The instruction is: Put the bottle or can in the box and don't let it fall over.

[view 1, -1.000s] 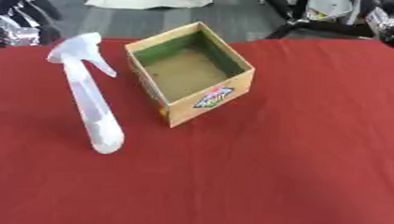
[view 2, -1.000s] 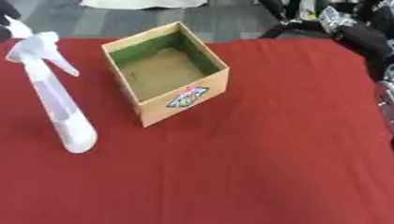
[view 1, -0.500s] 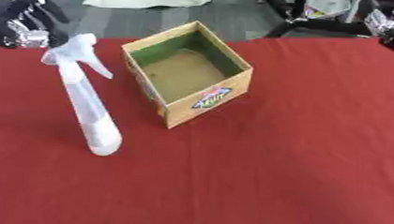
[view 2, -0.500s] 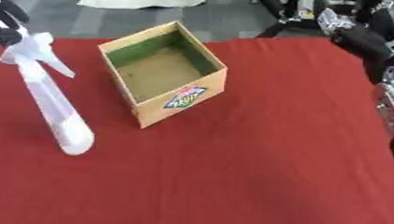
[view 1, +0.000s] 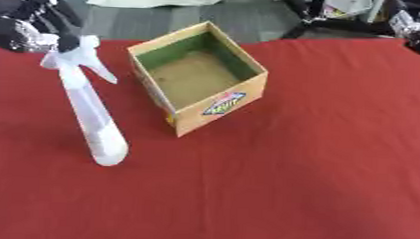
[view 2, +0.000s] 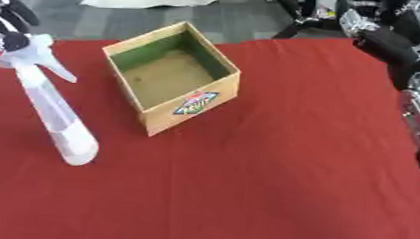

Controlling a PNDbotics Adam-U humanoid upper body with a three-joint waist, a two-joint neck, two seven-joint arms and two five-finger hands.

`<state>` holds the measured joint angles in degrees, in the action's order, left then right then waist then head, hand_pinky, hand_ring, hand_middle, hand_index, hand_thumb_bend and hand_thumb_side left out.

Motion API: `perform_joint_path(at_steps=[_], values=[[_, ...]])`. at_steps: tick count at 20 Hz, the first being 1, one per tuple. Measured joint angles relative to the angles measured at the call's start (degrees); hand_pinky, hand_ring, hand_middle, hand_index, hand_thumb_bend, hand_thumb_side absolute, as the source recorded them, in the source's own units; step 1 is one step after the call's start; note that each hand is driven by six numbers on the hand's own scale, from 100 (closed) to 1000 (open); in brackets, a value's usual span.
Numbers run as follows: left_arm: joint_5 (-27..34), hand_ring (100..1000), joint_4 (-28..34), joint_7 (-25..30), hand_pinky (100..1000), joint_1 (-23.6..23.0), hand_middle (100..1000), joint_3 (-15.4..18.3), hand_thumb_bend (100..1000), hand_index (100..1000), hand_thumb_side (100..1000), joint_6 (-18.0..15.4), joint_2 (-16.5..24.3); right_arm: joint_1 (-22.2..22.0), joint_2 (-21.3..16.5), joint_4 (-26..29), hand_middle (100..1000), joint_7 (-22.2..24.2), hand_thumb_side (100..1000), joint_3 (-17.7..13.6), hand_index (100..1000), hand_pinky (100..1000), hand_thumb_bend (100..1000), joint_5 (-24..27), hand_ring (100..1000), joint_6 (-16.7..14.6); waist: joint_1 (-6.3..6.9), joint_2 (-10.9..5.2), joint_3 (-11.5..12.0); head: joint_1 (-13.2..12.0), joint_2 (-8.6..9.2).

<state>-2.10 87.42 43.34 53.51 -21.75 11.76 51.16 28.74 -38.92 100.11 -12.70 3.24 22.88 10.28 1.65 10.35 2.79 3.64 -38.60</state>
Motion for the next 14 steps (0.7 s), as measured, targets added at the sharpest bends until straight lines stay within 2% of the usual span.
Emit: perform_joint_path(at_steps=[3,6,9,14], values=[[-0.56,779,-0.18,0.94,768,0.0,788,-0.32,330,810,396,-0.24,-0.22,0.18,0.13,0.0,754,0.0,254,0.01,847,799,232,0.0,790,0.0,0.01,0.28,-0.06,0.0,0.0],[-1.12,767,-0.19,1.69,756,0.0,776,-0.33,335,802,346,-0.5,-0.33,0.23,0.31,0.0,754,0.0,255,0.01,847,799,230,0.0,790,0.0,0.02,0.32,-0.08,0.0,0.0],[-1.43,740,-0.19,2.24,726,0.0,746,-0.33,312,778,224,-0.7,-0.33,0.23,0.32,0.0,754,-0.01,257,0.02,847,799,228,0.0,790,0.01,0.02,0.35,-0.08,0.0,0.01],[-1.48,702,-0.15,2.63,691,0.0,708,-0.33,269,739,206,-0.84,-0.34,0.24,0.33,0.0,755,-0.02,257,0.09,847,799,225,0.0,790,0.03,-0.02,0.37,-0.08,0.09,0.01]])
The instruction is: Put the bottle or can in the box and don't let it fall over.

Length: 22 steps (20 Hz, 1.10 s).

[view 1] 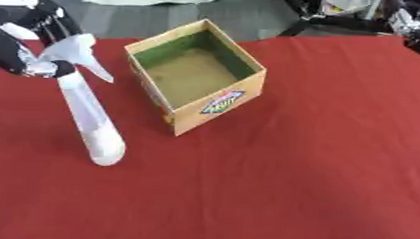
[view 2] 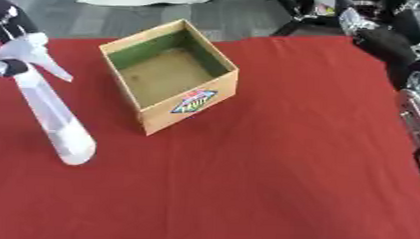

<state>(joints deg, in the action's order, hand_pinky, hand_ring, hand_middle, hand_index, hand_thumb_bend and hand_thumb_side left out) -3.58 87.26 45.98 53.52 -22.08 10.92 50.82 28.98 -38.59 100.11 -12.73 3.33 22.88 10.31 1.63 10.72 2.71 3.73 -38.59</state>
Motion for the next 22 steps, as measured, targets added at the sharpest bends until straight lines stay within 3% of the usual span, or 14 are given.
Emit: perform_joint_path(at_steps=[7,11,18,22], values=[[0.1,650,0.54,-0.3,667,0.0,689,0.03,212,715,198,0.09,0.0,0.0,0.0,0.0,756,-0.02,259,0.24,847,800,222,0.0,791,0.11,-0.04,0.0,0.06,0.17,0.0],[0.28,620,0.74,-0.53,661,0.0,675,0.05,215,695,100,0.13,0.0,-0.01,0.01,-0.01,756,0.06,261,0.25,847,800,220,-0.01,791,0.19,-0.05,0.0,0.1,0.18,0.0],[0.13,604,1.08,0.92,655,0.0,660,0.05,268,671,100,-0.9,0.0,-0.02,0.04,-0.01,756,0.05,264,0.25,848,802,214,-0.01,791,0.19,-0.16,0.08,0.12,0.17,0.0],[0.05,593,1.09,1.72,641,0.0,647,0.05,228,654,100,-1.52,0.0,-0.02,0.04,-0.01,756,0.04,266,0.25,848,803,212,-0.01,791,0.2,-0.23,0.18,0.16,0.17,0.01]])
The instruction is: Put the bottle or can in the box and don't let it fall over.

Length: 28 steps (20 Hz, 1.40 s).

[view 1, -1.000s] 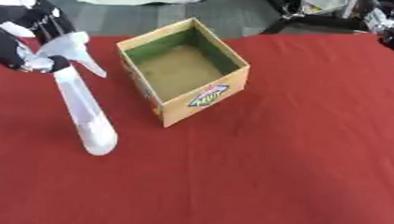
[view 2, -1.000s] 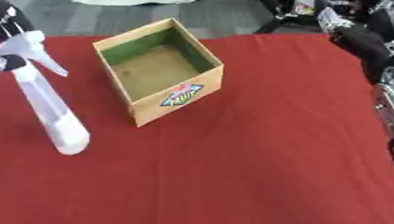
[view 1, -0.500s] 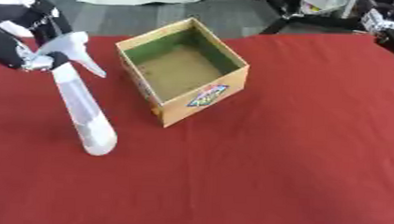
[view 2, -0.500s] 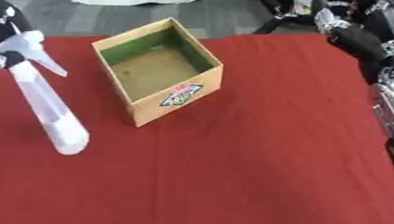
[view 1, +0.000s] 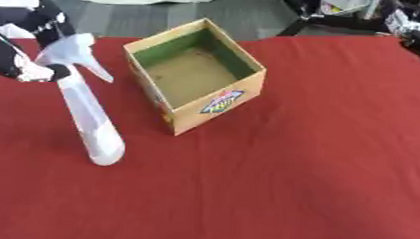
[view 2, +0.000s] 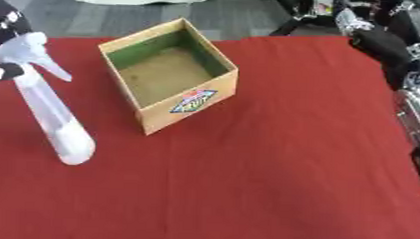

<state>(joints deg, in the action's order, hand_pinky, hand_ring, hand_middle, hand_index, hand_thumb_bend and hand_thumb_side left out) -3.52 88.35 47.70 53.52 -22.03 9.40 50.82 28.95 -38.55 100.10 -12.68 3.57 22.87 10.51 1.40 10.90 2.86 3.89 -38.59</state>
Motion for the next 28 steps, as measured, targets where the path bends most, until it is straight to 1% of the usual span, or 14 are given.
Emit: perform_joint_path(at_steps=[2,6,11,13,18,24,28], values=[[0.0,583,0.0,-0.01,629,0.0,633,0.0,200,640,100,0.01,0.0,0.0,0.0,0.0,756,-0.01,267,0.0,848,803,211,0.0,791,0.01,-0.03,0.0,0.05,0.0,0.0],[0.0,548,0.0,-0.51,606,0.0,605,0.0,176,613,100,0.23,0.0,0.0,0.02,0.0,756,0.02,270,0.03,849,803,208,0.0,792,0.05,-0.13,0.01,0.1,0.0,0.02],[-0.02,537,0.0,-1.35,603,0.0,602,0.0,153,609,100,0.58,0.0,-0.05,0.02,0.0,757,0.12,272,0.06,849,804,204,-0.02,792,0.14,-0.14,0.02,0.11,0.0,0.02],[-0.02,528,0.0,-1.67,598,0.0,595,0.0,151,603,100,0.66,0.0,-0.07,0.02,0.0,757,0.12,274,0.07,849,804,202,-0.03,792,0.15,-0.14,0.02,0.11,0.0,0.02],[-0.26,497,0.0,-2.31,584,0.04,564,0.04,201,570,100,0.55,0.0,-0.07,0.02,0.0,757,0.13,277,0.2,850,805,197,-0.14,792,0.15,-0.14,0.02,0.11,0.02,0.06],[-1.1,456,-0.05,-3.41,559,0.14,513,0.04,183,514,100,0.31,-0.01,-0.07,0.02,0.0,757,0.14,279,0.27,850,805,192,-0.17,793,0.15,-0.14,0.02,0.07,0.06,0.22],[-1.16,423,-0.07,-4.31,541,0.54,480,0.08,188,479,100,0.35,-0.03,-0.07,0.02,0.0,757,0.15,281,0.33,851,806,188,-0.18,793,0.14,-0.13,0.02,0.01,0.09,0.22]])
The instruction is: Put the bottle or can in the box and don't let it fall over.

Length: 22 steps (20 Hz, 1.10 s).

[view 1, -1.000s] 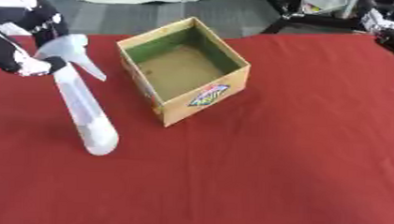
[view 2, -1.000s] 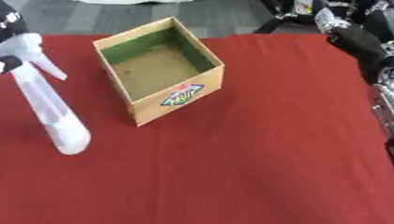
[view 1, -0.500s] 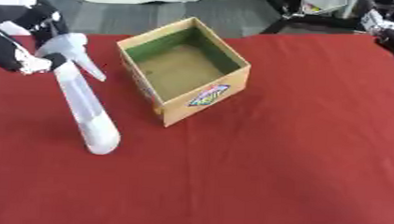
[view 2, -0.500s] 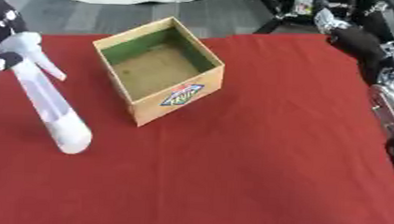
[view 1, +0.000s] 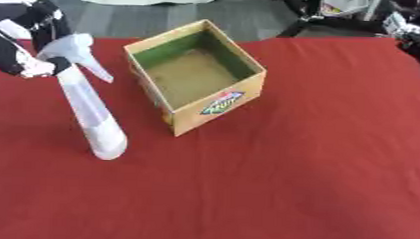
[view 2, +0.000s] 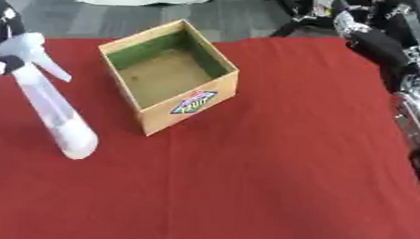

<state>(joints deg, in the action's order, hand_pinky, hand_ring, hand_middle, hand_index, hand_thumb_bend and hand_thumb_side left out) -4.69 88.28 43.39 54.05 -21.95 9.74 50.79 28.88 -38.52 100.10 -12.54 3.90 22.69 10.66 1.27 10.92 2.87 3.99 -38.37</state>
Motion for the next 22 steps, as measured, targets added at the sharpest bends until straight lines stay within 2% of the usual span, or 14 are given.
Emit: perform_joint_path(at_steps=[16,22], values=[[-0.39,389,-0.22,-1.0,530,1.05,448,0.34,210,445,100,-0.21,-0.45,0.0,0.0,-0.01,757,0.01,288,0.0,851,805,171,0.0,793,-0.02,0.19,-0.09,-0.74,0.14,0.0],[-0.42,389,-0.36,-1.27,529,2.58,448,1.44,202,443,100,-0.64,-0.52,0.03,0.0,-0.01,757,0.03,284,0.0,851,806,173,0.0,794,-0.03,0.22,-0.39,-0.97,0.19,-0.02]])
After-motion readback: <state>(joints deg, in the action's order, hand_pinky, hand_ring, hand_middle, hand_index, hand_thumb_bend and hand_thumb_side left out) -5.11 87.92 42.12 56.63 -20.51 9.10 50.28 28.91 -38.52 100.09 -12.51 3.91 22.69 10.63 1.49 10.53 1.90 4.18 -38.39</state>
